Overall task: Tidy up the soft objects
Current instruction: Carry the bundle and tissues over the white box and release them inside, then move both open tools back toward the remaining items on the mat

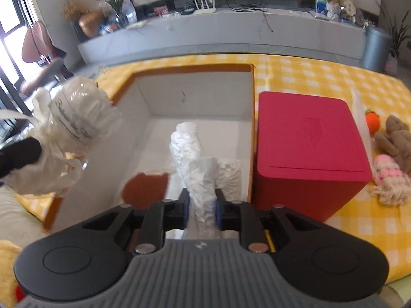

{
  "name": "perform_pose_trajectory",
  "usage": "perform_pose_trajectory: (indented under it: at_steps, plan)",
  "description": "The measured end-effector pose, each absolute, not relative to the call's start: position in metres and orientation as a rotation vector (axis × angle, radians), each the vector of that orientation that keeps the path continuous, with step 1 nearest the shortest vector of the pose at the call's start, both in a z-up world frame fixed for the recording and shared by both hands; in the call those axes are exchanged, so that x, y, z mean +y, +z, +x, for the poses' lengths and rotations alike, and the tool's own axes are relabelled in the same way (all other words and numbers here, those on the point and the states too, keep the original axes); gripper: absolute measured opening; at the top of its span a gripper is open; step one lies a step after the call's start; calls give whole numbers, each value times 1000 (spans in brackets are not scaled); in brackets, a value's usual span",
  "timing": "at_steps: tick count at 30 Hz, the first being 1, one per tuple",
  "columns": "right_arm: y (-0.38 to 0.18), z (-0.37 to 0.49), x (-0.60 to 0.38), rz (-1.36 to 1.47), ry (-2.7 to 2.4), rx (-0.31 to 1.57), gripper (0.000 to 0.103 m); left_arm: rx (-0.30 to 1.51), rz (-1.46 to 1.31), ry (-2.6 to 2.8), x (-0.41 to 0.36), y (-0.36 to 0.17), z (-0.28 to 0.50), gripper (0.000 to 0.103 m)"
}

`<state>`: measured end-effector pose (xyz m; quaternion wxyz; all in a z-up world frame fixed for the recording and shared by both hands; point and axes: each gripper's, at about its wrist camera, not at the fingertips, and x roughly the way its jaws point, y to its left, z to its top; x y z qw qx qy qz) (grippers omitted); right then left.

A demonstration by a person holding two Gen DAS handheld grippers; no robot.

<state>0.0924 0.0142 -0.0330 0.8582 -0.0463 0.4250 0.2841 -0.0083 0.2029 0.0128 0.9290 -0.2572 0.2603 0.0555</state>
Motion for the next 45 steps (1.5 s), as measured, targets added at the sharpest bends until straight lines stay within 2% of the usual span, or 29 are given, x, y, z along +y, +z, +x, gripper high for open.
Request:
perform_pose_trajectory:
  at_steps: [2,3,4,11,16,19,20,21,22,23,24,28,38,43,45]
  plan:
    - [-31,85,17,-122,619,826,50,546,-545,118,208,8,-8,39]
    - [-28,83,16,-113,646,792,71,550,-554,125,210,7,-8,39]
    - [-23,78,15,-93,669,756,82,554,-560,133,211,5,-8,39]
    - [6,63,-9,2,696,582,87,608,-477,244,192,-7,9,39]
    - [1,68,-23,58,692,601,87,667,-369,349,174,-11,19,39]
    - [-3,72,-28,73,666,617,87,683,-314,416,164,-9,20,43]
    - [-4,72,-30,79,658,622,87,690,-296,439,161,-7,21,49]
    - [-4,74,-31,87,649,630,87,685,-289,462,159,-5,20,62]
    - [-5,75,-33,97,641,637,87,671,-301,463,160,-3,18,70]
    - [-4,76,-36,108,632,643,87,649,-332,439,161,2,14,84]
    - [-3,77,-38,117,623,649,87,624,-375,401,163,7,10,87]
    - [5,79,-50,134,604,651,87,544,-530,316,171,25,-7,87]
    - [53,114,-116,5,523,633,89,489,-498,201,140,44,-7,85]
    - [44,139,-163,31,351,643,90,492,-374,183,105,51,6,83]
    - [31,144,-180,52,321,659,90,505,-376,178,97,50,13,79]
